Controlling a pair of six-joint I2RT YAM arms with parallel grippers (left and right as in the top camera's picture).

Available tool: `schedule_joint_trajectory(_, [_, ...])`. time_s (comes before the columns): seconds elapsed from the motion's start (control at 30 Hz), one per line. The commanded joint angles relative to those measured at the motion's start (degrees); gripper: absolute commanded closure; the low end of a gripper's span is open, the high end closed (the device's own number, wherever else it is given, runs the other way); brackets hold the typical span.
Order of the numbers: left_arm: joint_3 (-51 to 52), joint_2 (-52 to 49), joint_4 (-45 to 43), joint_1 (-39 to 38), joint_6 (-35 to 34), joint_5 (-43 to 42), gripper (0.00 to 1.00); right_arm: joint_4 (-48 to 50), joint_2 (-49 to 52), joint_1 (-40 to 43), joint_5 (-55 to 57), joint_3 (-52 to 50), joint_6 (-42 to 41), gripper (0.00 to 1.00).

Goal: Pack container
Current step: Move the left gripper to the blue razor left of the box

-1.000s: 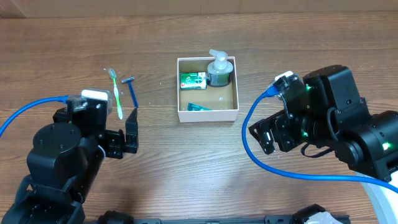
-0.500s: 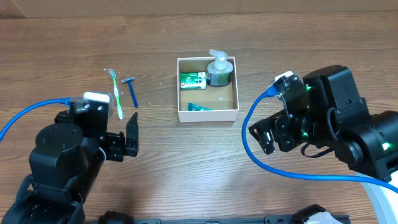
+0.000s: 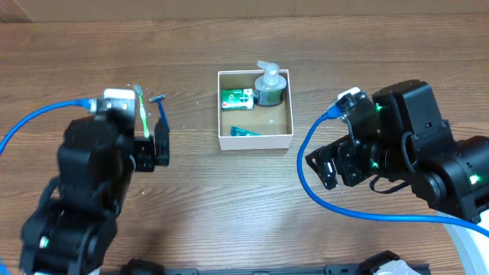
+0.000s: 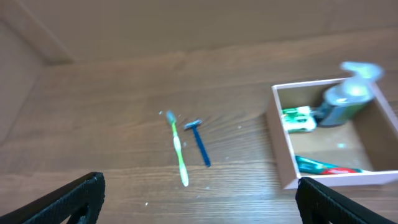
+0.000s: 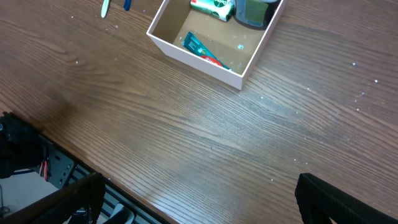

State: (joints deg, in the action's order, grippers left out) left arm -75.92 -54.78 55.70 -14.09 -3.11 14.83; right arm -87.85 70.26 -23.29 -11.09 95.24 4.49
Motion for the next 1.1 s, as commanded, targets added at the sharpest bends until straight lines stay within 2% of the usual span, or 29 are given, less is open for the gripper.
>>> schedule_joint_trajectory(0.0, [-0.7, -5.5, -1.9, 0.7, -2.3, 3.8, 0.0, 0.4, -0.4, 0.2, 0.4, -0.1, -0.5, 0.0])
schedule_joint_trajectory(0.07, [-0.7, -7.8, -2.9, 1.0, -3.0, 3.8, 0.0, 0.4, -0.4, 0.2, 0.4, -0.1, -0.5, 0.0])
schedule_joint_trajectory(0.27, [-0.7, -14.8, -5.1, 6.8, -11.6, 4.6, 0.0, 0.4, -0.4, 0.2, 0.4, -0.1, -0.5, 0.0])
schedule_joint_trajectory(0.4, [-0.7, -18.7, -6.8, 9.8, -11.5, 4.4, 0.0, 0.3, -0.4, 0.2, 0.4, -0.1, -0.5, 0.0])
schedule_joint_trajectory(0.53, [-0.7, -22.9, -10.0, 11.5, -11.1, 0.0, 0.0, 0.3, -0.4, 0.2, 0.4, -0.1, -0.5, 0.0])
schedule_joint_trajectory(0.8, [-0.7, -36.0, -15.0, 11.6, -16.2, 0.6, 0.0, 0.4, -0.4, 0.2, 0.4, -0.1, -0.5, 0.0])
schedule_joint_trajectory(1.07, [-0.7, -46.6, -15.7, 11.5, -19.5, -1.4, 0.0, 0.4, -0.4, 0.2, 0.4, -0.1, -0.5, 0.0])
